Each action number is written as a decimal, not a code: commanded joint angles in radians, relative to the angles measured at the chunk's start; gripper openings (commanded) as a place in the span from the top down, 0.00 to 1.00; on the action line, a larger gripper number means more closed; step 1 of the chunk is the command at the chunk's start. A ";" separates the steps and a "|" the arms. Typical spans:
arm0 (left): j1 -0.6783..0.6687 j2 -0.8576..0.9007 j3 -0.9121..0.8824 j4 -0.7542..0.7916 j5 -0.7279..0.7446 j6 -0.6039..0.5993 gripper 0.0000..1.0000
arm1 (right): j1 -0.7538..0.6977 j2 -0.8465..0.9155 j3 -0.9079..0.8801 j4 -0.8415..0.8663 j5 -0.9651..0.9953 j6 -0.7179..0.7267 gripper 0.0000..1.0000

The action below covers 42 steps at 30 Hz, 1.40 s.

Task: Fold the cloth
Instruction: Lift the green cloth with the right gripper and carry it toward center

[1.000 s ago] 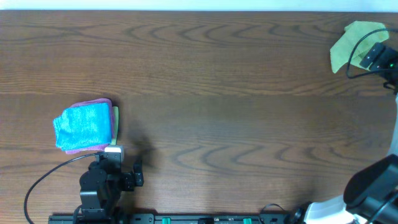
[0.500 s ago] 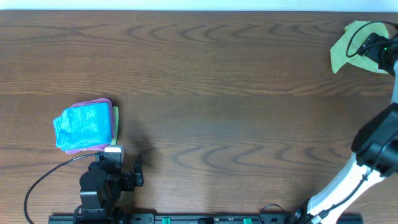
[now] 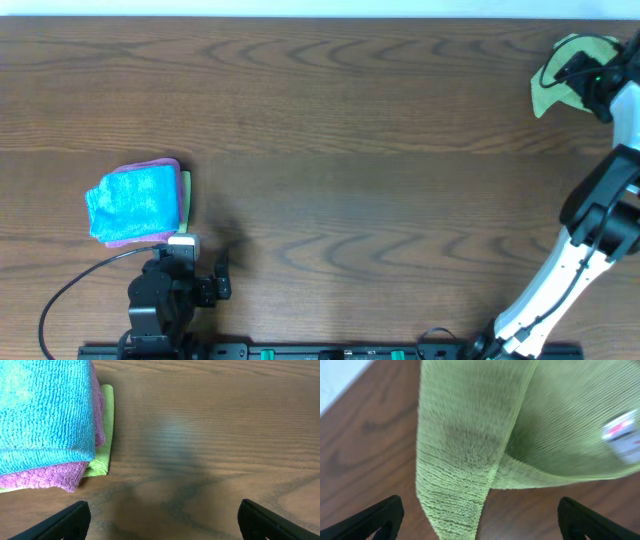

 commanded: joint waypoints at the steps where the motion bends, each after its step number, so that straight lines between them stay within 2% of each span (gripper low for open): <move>1: -0.005 -0.006 -0.010 -0.030 -0.011 0.017 0.05 | 0.020 0.032 0.019 0.005 -0.055 0.035 0.03; 14: -0.005 -0.006 -0.010 -0.030 -0.011 0.017 0.05 | 0.098 0.076 0.019 0.024 -0.047 0.035 0.11; 30: -0.005 -0.006 -0.010 -0.030 -0.011 0.017 0.05 | 0.103 0.108 0.014 -0.026 0.026 0.031 0.09; 33: -0.005 -0.006 -0.010 -0.030 -0.011 0.017 0.05 | 0.103 0.112 0.014 -0.020 0.026 0.031 0.14; 39: -0.005 -0.006 -0.010 -0.030 -0.011 0.017 0.05 | 0.103 0.112 0.014 -0.008 0.030 0.031 0.36; 42: -0.005 -0.006 -0.010 -0.030 -0.011 0.017 0.05 | 0.103 0.112 0.014 -0.009 0.041 0.031 0.42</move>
